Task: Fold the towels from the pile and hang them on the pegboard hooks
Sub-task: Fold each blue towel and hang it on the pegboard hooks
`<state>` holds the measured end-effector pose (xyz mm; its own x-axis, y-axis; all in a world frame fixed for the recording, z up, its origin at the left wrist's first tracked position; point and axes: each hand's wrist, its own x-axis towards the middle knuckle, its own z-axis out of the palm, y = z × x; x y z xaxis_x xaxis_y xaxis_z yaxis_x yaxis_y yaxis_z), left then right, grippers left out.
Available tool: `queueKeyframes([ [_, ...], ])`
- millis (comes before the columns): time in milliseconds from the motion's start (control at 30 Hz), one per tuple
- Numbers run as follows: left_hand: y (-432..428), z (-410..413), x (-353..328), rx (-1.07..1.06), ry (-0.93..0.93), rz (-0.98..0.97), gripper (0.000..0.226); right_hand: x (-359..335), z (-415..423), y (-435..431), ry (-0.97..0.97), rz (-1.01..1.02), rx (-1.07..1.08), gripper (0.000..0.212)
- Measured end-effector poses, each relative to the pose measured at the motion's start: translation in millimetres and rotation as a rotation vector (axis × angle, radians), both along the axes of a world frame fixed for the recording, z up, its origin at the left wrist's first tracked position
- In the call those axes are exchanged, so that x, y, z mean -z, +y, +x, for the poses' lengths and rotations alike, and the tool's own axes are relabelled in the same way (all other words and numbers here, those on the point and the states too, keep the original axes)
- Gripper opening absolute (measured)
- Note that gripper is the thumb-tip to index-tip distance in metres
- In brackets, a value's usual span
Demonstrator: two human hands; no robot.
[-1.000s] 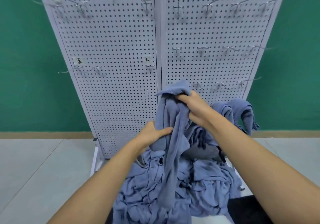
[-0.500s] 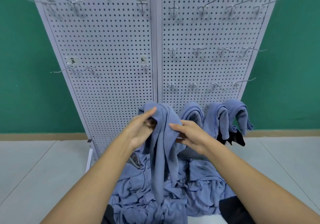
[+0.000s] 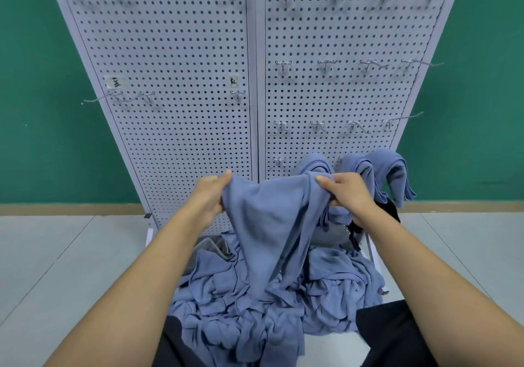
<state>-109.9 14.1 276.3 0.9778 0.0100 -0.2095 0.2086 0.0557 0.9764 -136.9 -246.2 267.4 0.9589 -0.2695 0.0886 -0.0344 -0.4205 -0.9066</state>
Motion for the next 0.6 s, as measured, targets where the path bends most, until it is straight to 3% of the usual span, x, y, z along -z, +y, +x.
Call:
queueKeyframes([
  [167,23,7,-1,-0.084,0.024,-0.112,0.025,8,0,-33,0.037,0.022,0.091,0.048],
  [300,35,7,-3,0.002,0.049,-0.215,0.02,-2,-11,-34,0.034,0.206,0.078,0.014],
  [367,39,4,-5,0.093,0.04,-0.171,0.012,-6,-16,-33,0.036,0.269,0.059,0.013],
  [467,44,-3,-4,0.189,0.013,-0.028,0.018,-5,-19,-32,0.051,0.274,0.046,0.016],
  [600,43,-8,-1,0.115,-0.003,0.061,0.021,-3,-21,-35,0.058,0.323,0.014,0.015],
])
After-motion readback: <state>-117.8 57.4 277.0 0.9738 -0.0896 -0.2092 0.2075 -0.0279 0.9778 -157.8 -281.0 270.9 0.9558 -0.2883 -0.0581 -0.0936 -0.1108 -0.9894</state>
